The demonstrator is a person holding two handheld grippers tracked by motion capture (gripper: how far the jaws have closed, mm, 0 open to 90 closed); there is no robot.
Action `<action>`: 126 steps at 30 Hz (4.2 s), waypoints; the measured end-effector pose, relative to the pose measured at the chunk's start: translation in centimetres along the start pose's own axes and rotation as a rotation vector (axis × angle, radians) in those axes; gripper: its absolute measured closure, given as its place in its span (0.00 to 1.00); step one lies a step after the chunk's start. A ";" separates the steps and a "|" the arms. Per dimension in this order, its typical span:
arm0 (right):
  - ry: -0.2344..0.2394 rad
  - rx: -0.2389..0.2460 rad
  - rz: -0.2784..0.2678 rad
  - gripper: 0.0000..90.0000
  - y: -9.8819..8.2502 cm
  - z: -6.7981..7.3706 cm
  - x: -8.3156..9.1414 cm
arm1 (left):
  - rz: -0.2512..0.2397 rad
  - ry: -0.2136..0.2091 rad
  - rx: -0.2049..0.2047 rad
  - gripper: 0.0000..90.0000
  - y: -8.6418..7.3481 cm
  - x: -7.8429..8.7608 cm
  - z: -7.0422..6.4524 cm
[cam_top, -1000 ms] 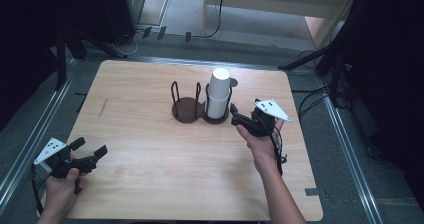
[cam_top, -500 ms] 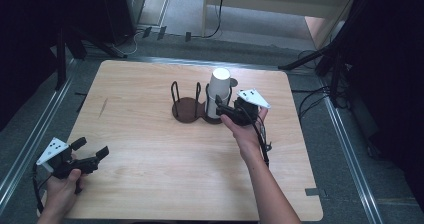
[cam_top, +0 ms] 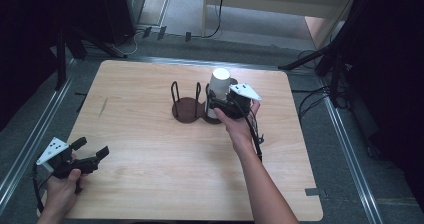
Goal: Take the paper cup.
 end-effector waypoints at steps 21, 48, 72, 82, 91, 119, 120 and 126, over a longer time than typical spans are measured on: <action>-0.038 0.009 0.002 0.23 0.7 0.2 -2.5 | 0.004 -0.011 -0.003 0.00 0.0 0.0 0.0; -0.051 0.027 -0.044 0.30 1.5 0.3 -2.4 | 0.006 -0.018 -0.007 0.00 0.0 -0.1 -0.1; -0.094 0.061 -0.173 0.35 5.2 1.3 0.6 | 0.011 -0.024 -0.001 0.00 0.0 -0.2 0.0; -0.093 0.056 -0.215 0.36 6.2 1.7 1.9 | 0.018 -0.019 -0.005 0.00 0.0 -0.2 0.0; -0.099 0.048 -0.240 0.36 6.8 1.5 3.0 | 0.015 -0.025 0.002 0.00 0.0 -0.1 0.0; -0.096 0.044 -0.260 0.36 5.0 0.2 7.5 | 0.015 0.005 -0.007 0.00 0.0 0.1 0.0; -0.095 0.039 -0.259 0.36 4.8 0.1 7.7 | 0.018 0.007 -0.009 0.00 0.0 0.1 0.0; -0.108 0.040 -0.251 0.36 3.3 -0.5 8.3 | 0.020 0.018 -0.020 0.00 -0.1 0.0 -0.3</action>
Point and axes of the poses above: each handheld gripper's, and its own axes: x roughly backward along the jaws, y roughly out of its top, z roughly to its left, the point moved 6 cm from there along -x, roughly forward along the jaws, and after that the axes turned 14 degrees about z, right-handed, at the moved point
